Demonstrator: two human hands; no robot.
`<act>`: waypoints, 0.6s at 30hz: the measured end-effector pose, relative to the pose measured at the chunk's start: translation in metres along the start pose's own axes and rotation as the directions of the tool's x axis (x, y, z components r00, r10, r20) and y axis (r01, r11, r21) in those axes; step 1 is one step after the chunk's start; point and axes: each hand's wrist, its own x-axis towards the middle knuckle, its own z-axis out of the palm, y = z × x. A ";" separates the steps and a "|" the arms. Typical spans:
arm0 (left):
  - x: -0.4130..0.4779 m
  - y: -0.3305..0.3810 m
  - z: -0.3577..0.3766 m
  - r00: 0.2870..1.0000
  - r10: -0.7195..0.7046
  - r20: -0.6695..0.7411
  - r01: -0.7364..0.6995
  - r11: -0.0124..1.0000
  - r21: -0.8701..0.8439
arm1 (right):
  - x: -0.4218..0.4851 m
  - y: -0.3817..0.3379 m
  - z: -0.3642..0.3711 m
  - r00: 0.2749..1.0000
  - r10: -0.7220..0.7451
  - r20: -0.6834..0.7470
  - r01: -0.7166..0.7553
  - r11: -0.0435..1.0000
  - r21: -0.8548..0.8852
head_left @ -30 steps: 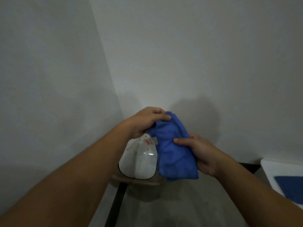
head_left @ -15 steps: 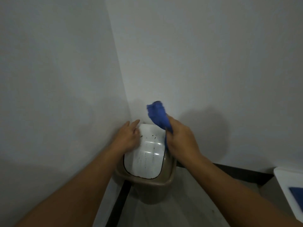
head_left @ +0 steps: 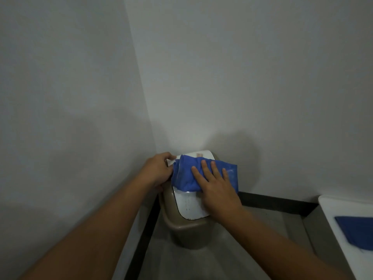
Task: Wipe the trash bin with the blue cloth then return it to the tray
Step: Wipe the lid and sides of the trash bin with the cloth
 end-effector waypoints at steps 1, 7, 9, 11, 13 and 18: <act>0.000 0.002 0.001 1.000 -0.003 -0.002 0.003 1.000 0.023 | -0.008 0.000 0.003 1.000 -0.021 0.014 0.021 1.000 0.014; 0.006 0.003 0.001 0.999 0.025 -0.026 -0.021 0.989 0.144 | -0.059 -0.006 0.016 0.969 -0.077 0.233 0.049 0.991 0.126; 0.009 0.004 0.000 0.996 0.084 -0.027 -0.075 0.969 0.235 | -0.068 -0.008 0.011 0.956 -0.091 0.279 0.026 0.973 0.227; 0.011 0.006 -0.004 0.993 0.122 0.005 -0.119 0.964 0.237 | -0.071 -0.012 -0.012 0.966 -0.055 0.253 -0.081 0.865 0.496; 0.014 0.006 -0.010 0.990 0.134 0.049 -0.141 0.972 0.188 | -0.066 -0.004 -0.041 0.997 0.049 0.067 -0.079 0.818 0.570; 0.024 0.007 -0.019 0.989 0.108 0.099 -0.120 0.985 0.128 | -0.009 0.003 -0.101 0.929 0.239 -0.283 0.010 0.746 0.665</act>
